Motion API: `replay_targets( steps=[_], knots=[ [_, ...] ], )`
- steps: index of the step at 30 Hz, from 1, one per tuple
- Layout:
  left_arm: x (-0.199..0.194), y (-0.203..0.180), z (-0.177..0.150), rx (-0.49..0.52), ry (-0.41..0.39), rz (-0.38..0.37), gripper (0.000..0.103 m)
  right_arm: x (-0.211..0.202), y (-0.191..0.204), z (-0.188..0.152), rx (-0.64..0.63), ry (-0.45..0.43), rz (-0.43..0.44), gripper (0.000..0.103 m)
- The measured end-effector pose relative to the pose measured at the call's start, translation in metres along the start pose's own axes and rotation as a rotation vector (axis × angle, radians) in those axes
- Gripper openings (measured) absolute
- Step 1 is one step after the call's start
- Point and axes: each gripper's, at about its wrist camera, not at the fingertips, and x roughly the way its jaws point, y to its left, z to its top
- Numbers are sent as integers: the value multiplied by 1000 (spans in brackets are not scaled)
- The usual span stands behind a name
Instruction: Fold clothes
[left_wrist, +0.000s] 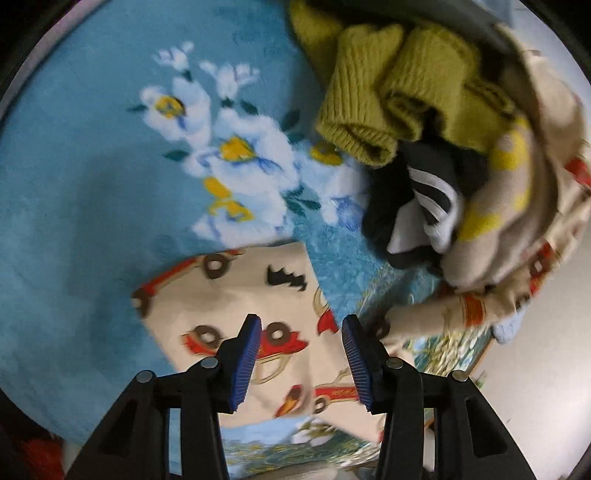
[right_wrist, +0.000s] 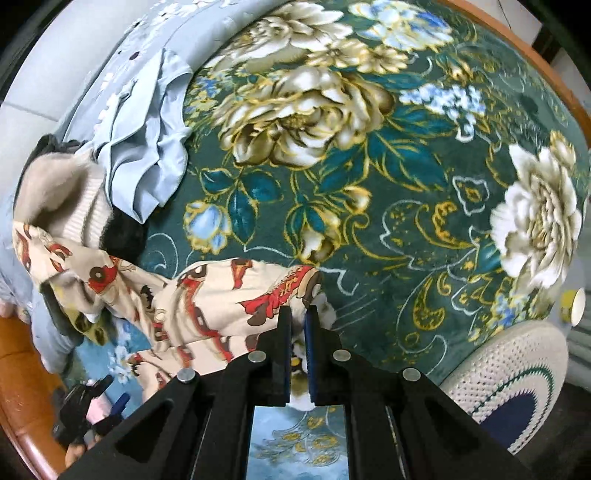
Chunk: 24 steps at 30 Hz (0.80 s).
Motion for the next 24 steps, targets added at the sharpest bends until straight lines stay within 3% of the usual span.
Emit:
replay_targets(
  steps=[2, 6, 10, 13, 14, 15, 20, 24],
  knots=[
    [12, -10, 5, -10, 18, 16, 50, 0, 2, 0, -8, -1, 5, 6],
    [35, -26, 15, 26, 40, 204, 49, -1, 0, 2, 11, 8, 27, 6],
    [44, -25, 24, 12, 52, 317, 47, 2, -4, 4, 31, 25, 46, 6],
    [43, -27, 28, 44, 50, 356, 25, 3, -6, 4, 41, 28, 53, 6],
    [42, -29, 28, 72, 49, 375, 11, 4, -6, 4, 44, 30, 55, 6],
    [39, -31, 27, 111, 45, 386, 5, 4, -6, 5, 46, 30, 59, 6],
    [-2, -38, 28, 285, -1, 358, 2, -4, -3, 12, 40, 4, 89, 6],
    [-88, -57, 22, 544, -210, 333, 0, -25, 0, 29, 37, -78, 111, 6]
  ],
)
